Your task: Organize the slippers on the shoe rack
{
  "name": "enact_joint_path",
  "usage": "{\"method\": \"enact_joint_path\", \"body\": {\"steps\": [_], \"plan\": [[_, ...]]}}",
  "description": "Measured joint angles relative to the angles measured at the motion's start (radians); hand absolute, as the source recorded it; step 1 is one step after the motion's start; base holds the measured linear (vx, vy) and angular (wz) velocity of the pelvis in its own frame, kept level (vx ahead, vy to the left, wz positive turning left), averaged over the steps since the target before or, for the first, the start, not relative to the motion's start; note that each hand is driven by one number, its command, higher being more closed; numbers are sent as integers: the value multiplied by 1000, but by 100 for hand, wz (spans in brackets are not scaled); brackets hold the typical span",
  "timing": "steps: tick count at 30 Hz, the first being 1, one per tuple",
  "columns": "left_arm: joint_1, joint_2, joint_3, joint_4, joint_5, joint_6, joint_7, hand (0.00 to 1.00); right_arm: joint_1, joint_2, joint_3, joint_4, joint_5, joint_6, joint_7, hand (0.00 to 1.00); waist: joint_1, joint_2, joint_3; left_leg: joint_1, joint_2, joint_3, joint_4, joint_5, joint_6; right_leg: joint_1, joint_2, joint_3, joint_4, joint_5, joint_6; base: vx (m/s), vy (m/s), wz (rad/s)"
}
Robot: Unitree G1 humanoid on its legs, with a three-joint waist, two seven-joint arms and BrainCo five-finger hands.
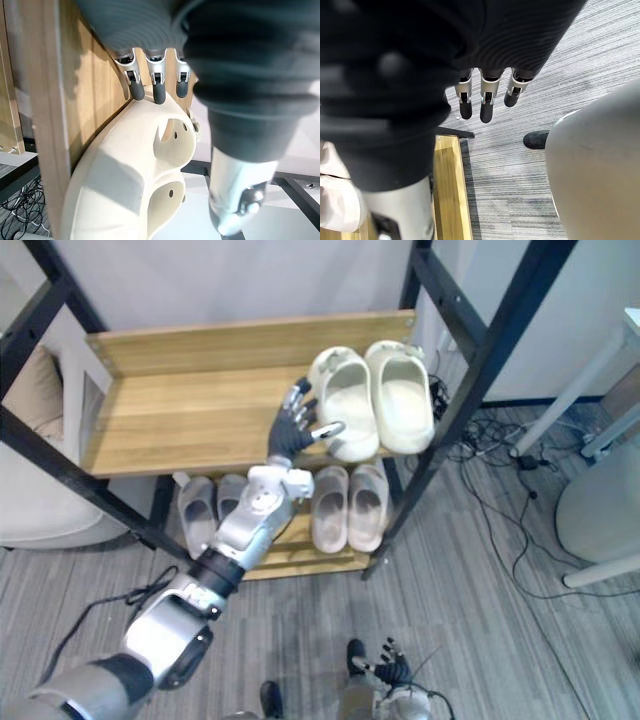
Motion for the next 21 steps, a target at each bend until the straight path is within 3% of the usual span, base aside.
{"method": "enact_joint_path", "body": {"steps": [7, 17, 21], "plan": [[2, 11, 11, -26, 3, 12, -7, 0, 16, 5, -10, -26, 0, -2, 0, 0, 3, 1, 0, -1, 1, -14, 5, 1, 0, 9, 0, -25, 0, -1, 1, 1, -13, 6], [170, 41, 2, -368, -1, -2, -74, 0, 6, 9, -20, 8, 1, 6, -1, 0, 23, 7, -6, 0, -10, -94, 10, 13, 8, 56, -20, -95, 0, -13, 12, -10, -12, 23], [285, 74, -70, -534, -38, -9, -130, 0, -1, 1, -22, 31, 1, 16, -1, 0, 57, 12, -13, -2, -19, -116, 10, 19, 13, 67, -30, -115, 1, -15, 15, -9, 5, 19]]}}
